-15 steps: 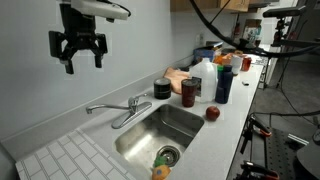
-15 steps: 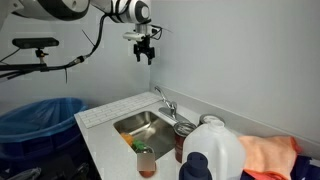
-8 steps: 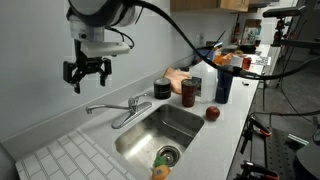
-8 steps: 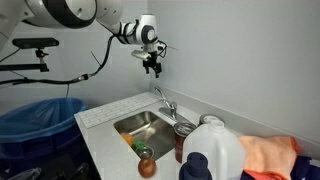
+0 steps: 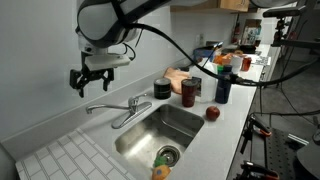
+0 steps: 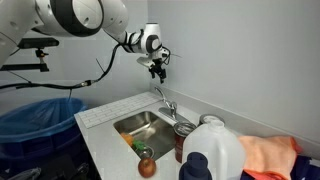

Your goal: Push the faucet to the center of the sink

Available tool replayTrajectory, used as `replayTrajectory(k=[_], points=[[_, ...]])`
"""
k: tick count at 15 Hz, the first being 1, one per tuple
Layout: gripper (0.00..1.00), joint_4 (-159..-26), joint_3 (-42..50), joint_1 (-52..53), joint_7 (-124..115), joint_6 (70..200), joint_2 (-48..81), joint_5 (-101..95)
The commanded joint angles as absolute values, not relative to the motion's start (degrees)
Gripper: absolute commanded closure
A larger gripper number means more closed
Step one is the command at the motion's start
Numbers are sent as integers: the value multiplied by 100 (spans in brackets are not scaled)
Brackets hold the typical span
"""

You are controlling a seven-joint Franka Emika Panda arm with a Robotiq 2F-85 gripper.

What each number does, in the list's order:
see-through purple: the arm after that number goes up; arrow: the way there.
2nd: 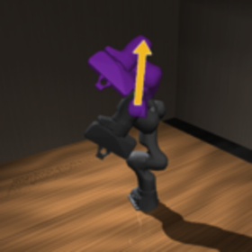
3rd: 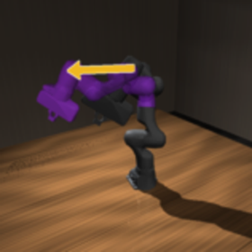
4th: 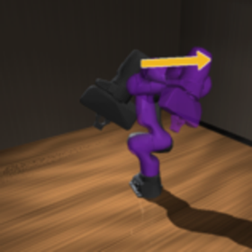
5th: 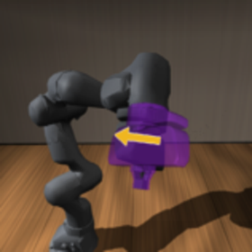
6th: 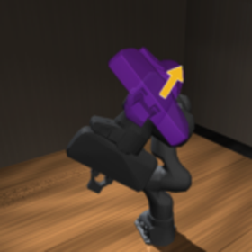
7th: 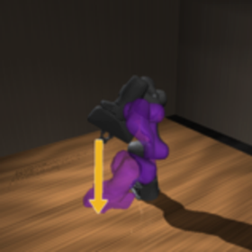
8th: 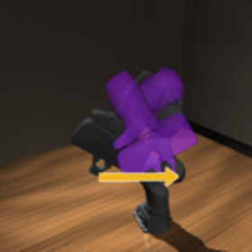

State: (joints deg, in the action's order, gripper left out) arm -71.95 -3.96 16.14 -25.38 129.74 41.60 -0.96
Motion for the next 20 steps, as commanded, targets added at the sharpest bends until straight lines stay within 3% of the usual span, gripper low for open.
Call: replayTrajectory(k=[1, 20], points=[[0, -6713, -330, 1703, -2657, 12979, 4594, 39], [0, -4637, -474, 1770, -2577, 12154, 6061, 389]])
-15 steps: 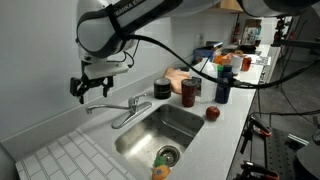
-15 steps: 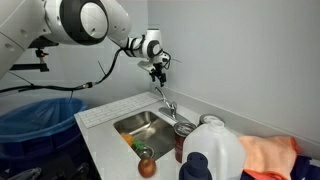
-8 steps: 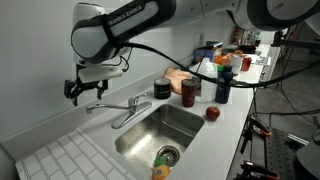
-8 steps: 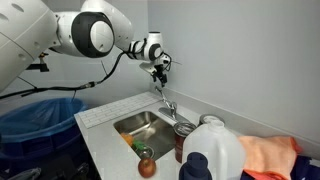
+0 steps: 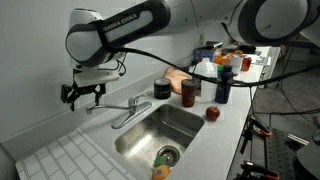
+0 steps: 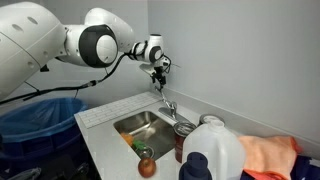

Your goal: Push the faucet to the center of the sink

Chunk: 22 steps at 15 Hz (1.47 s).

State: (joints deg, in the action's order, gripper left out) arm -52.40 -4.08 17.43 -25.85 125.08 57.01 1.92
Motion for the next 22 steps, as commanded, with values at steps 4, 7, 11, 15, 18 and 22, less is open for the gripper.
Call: replayTrajectory(k=[4, 7, 11, 15, 18, 22], points=[[0, -4472, -749, 1622, -2400, 11711, 6130, 763], [0, -4712, -1018, 1424, -2187, 11461, 5961, 1027], [0, -4971, -1263, 1157, -1946, 11183, 5805, 1272], [0, -5291, -1373, 983, -1950, 11044, 5652, 1385], [0, -5695, -1427, 904, -1936, 11029, 5459, 1398], [0, -6430, -1458, 836, -1960, 11174, 5117, 1398]])
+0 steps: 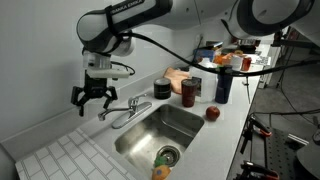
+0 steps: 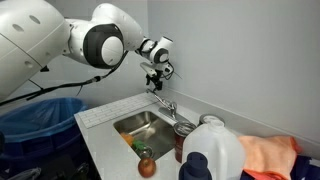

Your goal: Push the faucet to the center of the sink

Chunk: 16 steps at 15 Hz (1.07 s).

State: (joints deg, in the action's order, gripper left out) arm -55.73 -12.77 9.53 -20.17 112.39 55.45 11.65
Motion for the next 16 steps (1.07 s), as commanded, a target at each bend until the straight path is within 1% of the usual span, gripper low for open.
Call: replayTrajectory(k=[1, 5, 6, 7, 8, 12, 16], points=[[0, -6639, -1471, 821, -1944, 11214, 5011, 1404], [0, -7544, -1502, 794, -1866, 11477, 4450, 1406], [0, -7744, -1453, 853, -1850, 11663, 4296, 1292], [0, -7878, -1207, 1049, -1766, 11844, 4162, 1360], [0, -8006, -1199, 1092, -1743, 12024, 4065, 1342], [0, -8214, -1146, 1319, -1777, 12797, 3750, 1214], [0, -8096, -987, 1537, -1869, 13035, 3558, 967]])
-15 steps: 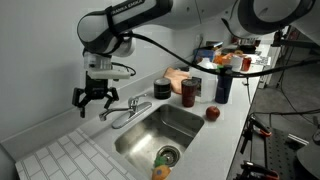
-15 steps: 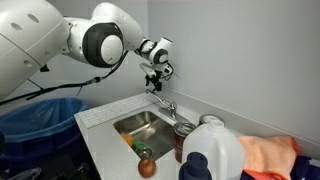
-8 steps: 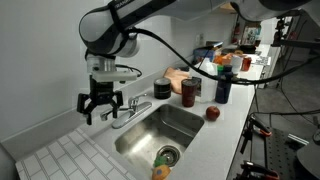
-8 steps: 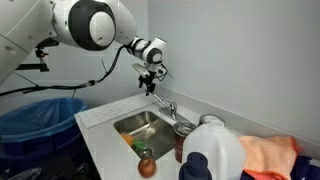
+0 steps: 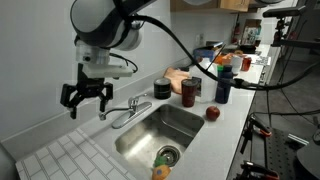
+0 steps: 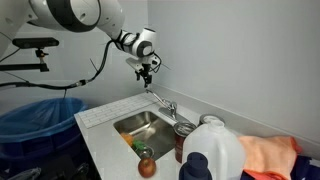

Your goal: Push the faucet to the center of the sink

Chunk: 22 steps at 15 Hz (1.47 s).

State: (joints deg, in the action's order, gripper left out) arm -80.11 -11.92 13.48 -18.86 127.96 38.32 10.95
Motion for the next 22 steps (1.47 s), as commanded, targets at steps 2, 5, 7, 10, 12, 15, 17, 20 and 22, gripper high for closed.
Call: replayTrajectory(k=[2, 5, 7, 10, 12, 15, 17, 20, 22], points=[[0, -7822, -900, 1611, -1904, 13120, 3686, 870], [0, -7500, -774, 1647, -1978, 13189, 3927, 752], [0, -7311, -733, 1618, -1999, 13117, 4113, 773], [0, -7050, -707, 1592, -1960, 12986, 4445, 818], [0, -6883, -713, 1602, -1989, 12884, 4667, 847], [0, -6781, -763, 1583, -1990, 12727, 4858, 922], [0, -6914, -786, 1548, -1976, 12677, 4846, 976], [0, -7245, -781, 1500, -1959, 12713, 4636, 1012], [0, -7545, -787, 1458, -1961, 12750, 4449, 1069]])
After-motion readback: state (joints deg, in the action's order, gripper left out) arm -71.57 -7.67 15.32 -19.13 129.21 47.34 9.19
